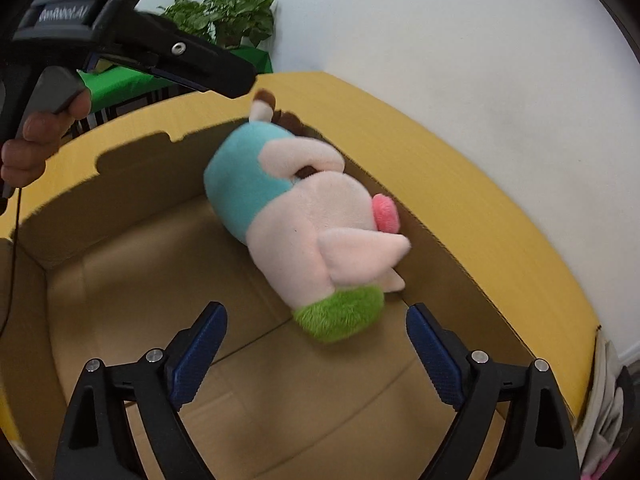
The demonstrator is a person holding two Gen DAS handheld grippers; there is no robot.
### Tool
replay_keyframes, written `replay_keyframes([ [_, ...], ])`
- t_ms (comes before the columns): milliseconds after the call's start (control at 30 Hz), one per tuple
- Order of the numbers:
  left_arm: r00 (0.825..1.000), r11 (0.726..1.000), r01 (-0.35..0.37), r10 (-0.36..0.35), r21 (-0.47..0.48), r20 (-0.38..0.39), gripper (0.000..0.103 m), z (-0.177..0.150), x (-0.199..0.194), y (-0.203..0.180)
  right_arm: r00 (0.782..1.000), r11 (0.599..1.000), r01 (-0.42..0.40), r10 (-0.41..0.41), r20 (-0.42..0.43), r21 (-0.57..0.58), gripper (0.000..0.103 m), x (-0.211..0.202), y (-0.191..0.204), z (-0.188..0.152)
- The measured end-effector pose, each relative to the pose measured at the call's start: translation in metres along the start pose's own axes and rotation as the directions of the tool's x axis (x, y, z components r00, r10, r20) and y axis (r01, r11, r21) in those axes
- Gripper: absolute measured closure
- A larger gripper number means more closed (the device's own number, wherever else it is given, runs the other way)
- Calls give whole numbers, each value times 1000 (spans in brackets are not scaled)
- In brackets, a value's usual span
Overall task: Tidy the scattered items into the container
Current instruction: 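Open the right gripper to drop the plush pig into the box, then move the left tool down toward the clear phone case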
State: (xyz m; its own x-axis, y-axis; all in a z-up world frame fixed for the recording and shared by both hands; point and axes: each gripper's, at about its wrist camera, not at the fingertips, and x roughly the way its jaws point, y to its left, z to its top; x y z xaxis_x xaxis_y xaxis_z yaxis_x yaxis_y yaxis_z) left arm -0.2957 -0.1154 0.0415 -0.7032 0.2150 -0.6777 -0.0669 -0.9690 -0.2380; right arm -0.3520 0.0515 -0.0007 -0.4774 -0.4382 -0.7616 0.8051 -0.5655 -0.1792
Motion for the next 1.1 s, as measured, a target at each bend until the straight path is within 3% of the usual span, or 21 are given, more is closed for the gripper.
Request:
replay_keyframes([
  [100,999,999,-6,4,40,51,10,-5,-38,-19,999,999,6,-8,38,43,9,-39,4,2],
  [133,997,998,-9,6,56,71,10,-8,-53,-25,999,998,16,-18,44,58,9,-62,15,-18],
  [267,988,994,-31,14,108,156,10,-32,-114,-47,994,987,37,-52,97,157,7,-113,66,-38],
  [333,982,991,-34,9,132,186,10,-46,-137,-57,989,982,55,-78,124,179,1,-154,82,-42],
  [400,977,990,-31,0,140,213,10,-66,-161,-62,981,975,100,-131,145,200,1,-195,117,-62],
  [567,979,994,9,-31,107,202,10,-128,-192,-72,961,932,160,-222,166,324,0,-243,163,-102],
  [667,981,991,-12,-14,132,192,10,-161,-201,-84,957,906,186,-254,138,381,0,-252,186,-126],
  [800,987,991,24,-45,134,155,10,-196,-208,-97,959,889,192,-260,114,415,1,-255,207,-141],
  [1100,991,992,76,-86,100,100,10,-239,-209,-110,960,853,182,-262,100,489,1,-258,215,-167],
])
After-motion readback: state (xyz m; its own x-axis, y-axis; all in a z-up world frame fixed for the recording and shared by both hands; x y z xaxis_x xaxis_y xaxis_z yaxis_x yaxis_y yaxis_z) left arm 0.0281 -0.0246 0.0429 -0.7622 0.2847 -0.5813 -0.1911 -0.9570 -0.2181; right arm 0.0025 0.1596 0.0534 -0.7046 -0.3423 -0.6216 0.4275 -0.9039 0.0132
